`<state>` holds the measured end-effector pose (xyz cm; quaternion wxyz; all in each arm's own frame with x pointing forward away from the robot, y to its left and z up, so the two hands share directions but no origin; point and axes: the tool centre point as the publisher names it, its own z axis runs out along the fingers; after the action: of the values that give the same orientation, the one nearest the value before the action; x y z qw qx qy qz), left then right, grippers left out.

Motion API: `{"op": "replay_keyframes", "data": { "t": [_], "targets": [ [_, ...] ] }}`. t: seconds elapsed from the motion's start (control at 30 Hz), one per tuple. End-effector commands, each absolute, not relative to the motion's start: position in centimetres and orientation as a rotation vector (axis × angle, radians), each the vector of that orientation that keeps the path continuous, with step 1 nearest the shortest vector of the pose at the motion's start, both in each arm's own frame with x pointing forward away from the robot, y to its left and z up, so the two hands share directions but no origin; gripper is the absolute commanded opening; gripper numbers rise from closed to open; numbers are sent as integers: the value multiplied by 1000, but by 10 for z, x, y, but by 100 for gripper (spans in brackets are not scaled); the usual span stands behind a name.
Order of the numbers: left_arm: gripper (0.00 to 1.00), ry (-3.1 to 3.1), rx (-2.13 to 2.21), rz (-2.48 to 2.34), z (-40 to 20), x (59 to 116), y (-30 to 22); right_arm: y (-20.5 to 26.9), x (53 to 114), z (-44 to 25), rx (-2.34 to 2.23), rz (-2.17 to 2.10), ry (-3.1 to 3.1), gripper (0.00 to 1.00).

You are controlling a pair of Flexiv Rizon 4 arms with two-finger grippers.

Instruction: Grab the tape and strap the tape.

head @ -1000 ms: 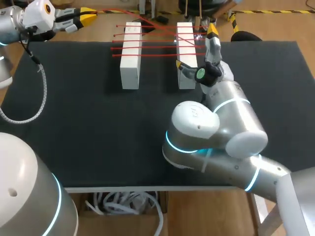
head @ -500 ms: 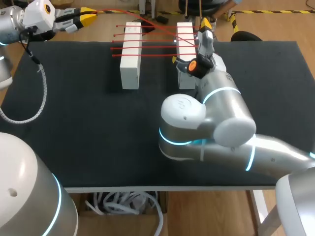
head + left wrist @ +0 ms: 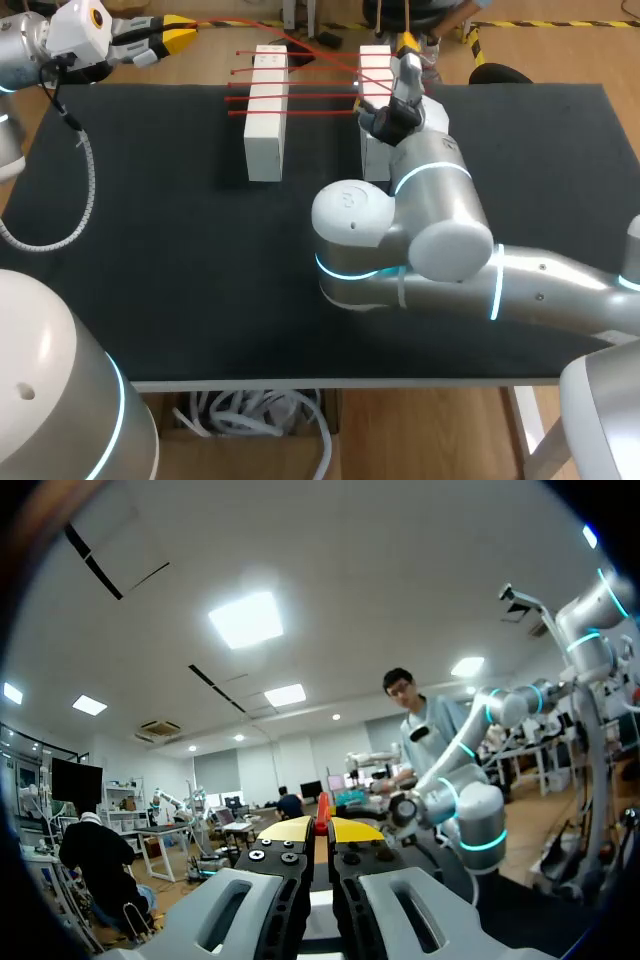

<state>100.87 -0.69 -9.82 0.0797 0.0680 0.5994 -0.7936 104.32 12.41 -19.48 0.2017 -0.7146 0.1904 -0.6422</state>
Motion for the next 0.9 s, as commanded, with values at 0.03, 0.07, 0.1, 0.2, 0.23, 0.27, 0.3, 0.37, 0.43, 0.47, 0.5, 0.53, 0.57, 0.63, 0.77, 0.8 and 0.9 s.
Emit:
{"op": "replay_keyframes", "data": {
  "t": [0.03, 0.07, 0.1, 0.2, 0.23, 0.27, 0.3, 0.37, 0.43, 0.47, 0.5, 0.53, 0.57, 0.63, 0.77, 0.8, 0.9],
  "targets": [
    [0, 1792, 204, -2374, -99, 1009, -7, 126, 1046, -195, -1991, -1802, 521, 40],
    [0, 1792, 204, -2374, -99, 1009, -7, 127, 1046, -196, -1991, -1802, 518, 35],
    [0, 1792, 204, -2374, -99, 1009, -7, 127, 1046, -197, -1992, -1802, 514, 32],
    [0, 1792, 204, -2374, -99, 1009, -7, 128, 1045, -198, -1994, -1802, 505, 24],
    [0, 1792, 204, -2374, -99, 1009, -7, 128, 1045, -199, -1996, -1804, 501, 27],
    [0, 1792, 204, -2374, -99, 1009, -7, 127, 1045, -199, -1998, -1806, 501, 26],
    [0, 1792, 204, -2374, -99, 1009, -7, 127, 1045, -200, -2000, -1807, 502, 25],
    [0, 1792, 204, -2374, -99, 1009, -7, 125, 1046, -200, -2002, -1811, 505, 25],
    [0, 1792, 204, -2374, -99, 1009, -7, 125, 1045, -199, -2003, -1816, 507, 25],
    [0, 1792, 204, -2374, -99, 1009, -7, 124, 1046, -199, -2003, -1821, 508, 25],
    [0, 1792, 204, -2374, -99, 1009, -7, 123, 1047, -199, -2004, -1823, 509, 22],
    [0, 1792, 204, -2374, -99, 1009, -7, 123, 1047, -199, -2006, -1825, 511, 7],
    [0, 1792, 204, -2374, -99, 1009, -7, 123, 1047, -199, -2013, -1828, 522, 2],
    [0, 1792, 204, -2374, -99, 1009, -7, 123, 1044, -197, -2009, -1821, 525, 6],
    [0, 1792, 204, -2374, -99, 1009, -7, 128, 1036, -197, -2001, -1805, 525, 23],
    [0, 1792, 204, -2374, -99, 1009, -7, 128, 1035, -196, -2000, -1804, 526, 21],
    [0, 1792, 204, -2374, -99, 1009, -7, 127, 1034, -197, -1998, -1803, 531, 20]
  ]
}}
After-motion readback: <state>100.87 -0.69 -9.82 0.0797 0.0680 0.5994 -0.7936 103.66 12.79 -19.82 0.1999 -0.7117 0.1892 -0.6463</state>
